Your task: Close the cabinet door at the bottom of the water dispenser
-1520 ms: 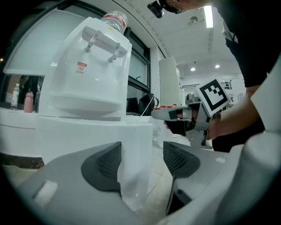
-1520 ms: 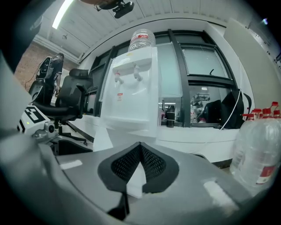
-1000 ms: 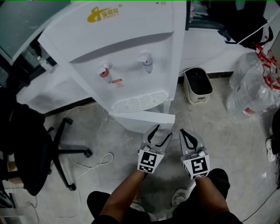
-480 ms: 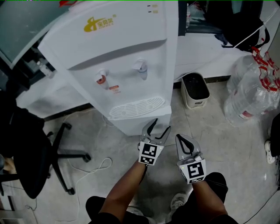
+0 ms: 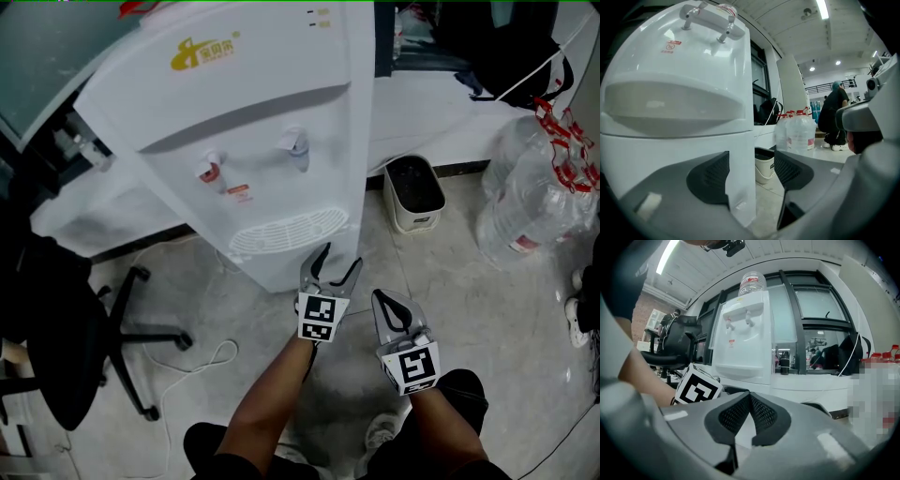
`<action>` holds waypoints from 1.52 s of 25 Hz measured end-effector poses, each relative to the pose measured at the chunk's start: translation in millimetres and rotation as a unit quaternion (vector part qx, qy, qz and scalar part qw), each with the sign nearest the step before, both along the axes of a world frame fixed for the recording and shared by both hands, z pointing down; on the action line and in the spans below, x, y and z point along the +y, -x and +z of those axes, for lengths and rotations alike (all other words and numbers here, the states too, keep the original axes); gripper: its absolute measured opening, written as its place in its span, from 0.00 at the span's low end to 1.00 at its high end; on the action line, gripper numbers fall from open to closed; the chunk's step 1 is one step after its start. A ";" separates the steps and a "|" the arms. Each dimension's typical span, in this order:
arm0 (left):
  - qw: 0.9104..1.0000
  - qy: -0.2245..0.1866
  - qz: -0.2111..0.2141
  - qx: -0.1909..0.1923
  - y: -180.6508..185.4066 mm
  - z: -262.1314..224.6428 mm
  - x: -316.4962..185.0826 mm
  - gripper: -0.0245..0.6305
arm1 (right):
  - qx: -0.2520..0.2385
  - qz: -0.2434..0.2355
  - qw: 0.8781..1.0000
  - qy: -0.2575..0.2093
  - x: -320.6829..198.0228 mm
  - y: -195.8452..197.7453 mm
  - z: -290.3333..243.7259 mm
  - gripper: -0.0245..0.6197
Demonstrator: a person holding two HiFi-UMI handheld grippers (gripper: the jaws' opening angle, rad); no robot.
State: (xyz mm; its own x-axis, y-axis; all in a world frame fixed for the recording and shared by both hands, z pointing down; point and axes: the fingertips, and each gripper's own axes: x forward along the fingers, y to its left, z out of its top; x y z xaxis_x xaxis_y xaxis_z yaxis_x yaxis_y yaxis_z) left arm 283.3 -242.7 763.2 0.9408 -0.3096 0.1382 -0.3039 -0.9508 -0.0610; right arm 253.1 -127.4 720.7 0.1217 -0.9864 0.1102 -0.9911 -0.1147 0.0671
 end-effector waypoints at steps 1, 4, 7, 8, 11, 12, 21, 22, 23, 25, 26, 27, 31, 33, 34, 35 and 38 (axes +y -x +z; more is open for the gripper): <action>1.000 -0.001 0.002 -0.001 0.5 0.2 0.9 0.52 | 0.000 0.001 1.000 0.000 -0.2 -0.4 -0.2 0.04; 1.000 -0.003 0.004 0.005 3.6 -4.8 4.2 0.52 | 0.002 0.003 1.000 0.000 -1.5 -0.2 -0.6 0.04; 1.000 -0.004 0.006 0.013 8.8 -11.0 8.5 0.52 | 0.003 0.004 1.000 0.002 -2.3 1.0 1.4 0.04; 1.000 -0.004 0.007 0.016 11.1 -12.9 10.4 0.52 | 0.003 0.004 1.000 0.002 -2.9 1.7 0.8 0.04; 1.000 -0.005 0.007 0.023 20.4 -16.2 16.7 0.52 | 0.008 0.002 1.000 0.002 -5.4 3.3 -0.9 0.04; 1.000 -0.005 0.006 0.024 24.2 -16.4 18.2 0.52 | 0.009 0.002 1.000 0.002 -6.0 3.4 -0.8 0.04; 0.999 0.003 -0.005 0.043 76.4 -29.3 33.4 0.47 | 0.006 0.011 1.000 0.000 -11.5 3.9 -0.4 0.04; 0.999 0.000 -0.006 0.046 83.2 -33.5 36.1 0.46 | 0.006 0.010 1.000 0.001 -12.8 4.9 0.9 0.04; 0.999 -0.003 -0.007 0.046 90.7 -37.1 38.5 0.45 | 0.007 0.008 1.000 0.003 -14.6 7.1 2.5 0.04; 0.999 -0.008 -0.014 0.045 107.3 -44.0 40.8 0.44 | 0.010 0.004 1.000 0.005 -19.1 13.0 4.7 0.04; 0.999 -0.010 -0.019 0.046 115.5 -47.6 40.8 0.42 | 0.011 0.001 1.000 0.006 -21.1 15.5 5.7 0.04; 0.998 -0.011 -0.026 0.048 123.6 -51.1 40.6 0.40 | 0.011 -0.003 1.000 0.008 -22.5 17.6 6.6 0.04; 0.996 -0.019 -0.060 0.056 157.9 -62.3 32.9 0.32 | 0.011 -0.015 1.000 0.008 -30.1 25.6 7.6 0.04; 0.995 -0.019 -0.083 0.052 176.5 -60.8 26.4 0.21 | 0.008 -0.016 1.000 0.007 -36.1 28.8 7.7 0.04; 0.994 -0.018 -0.094 0.047 185.7 -57.5 23.5 0.19 | 0.005 -0.017 1.000 0.007 -39.3 31.0 8.1 0.04; 0.994 -0.015 -0.104 0.041 194.7 -53.3 20.8 0.15 | 0.004 -0.019 1.000 0.008 -42.3 34.1 8.5 0.04; 0.992 -0.011 -0.126 0.025 217.0 -42.5 13.3 0.06 | 0.005 -0.029 1.000 0.010 -48.9 44.7 8.4 0.04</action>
State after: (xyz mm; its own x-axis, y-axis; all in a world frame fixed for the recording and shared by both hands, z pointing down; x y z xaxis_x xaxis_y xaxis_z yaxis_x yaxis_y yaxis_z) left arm 66.3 -229.4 720.7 0.8382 -0.5388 0.0839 -0.5355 -0.8424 -0.0604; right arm 208.4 -176.3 729.0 0.0662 -0.9895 0.1284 -0.9953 -0.0564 0.0782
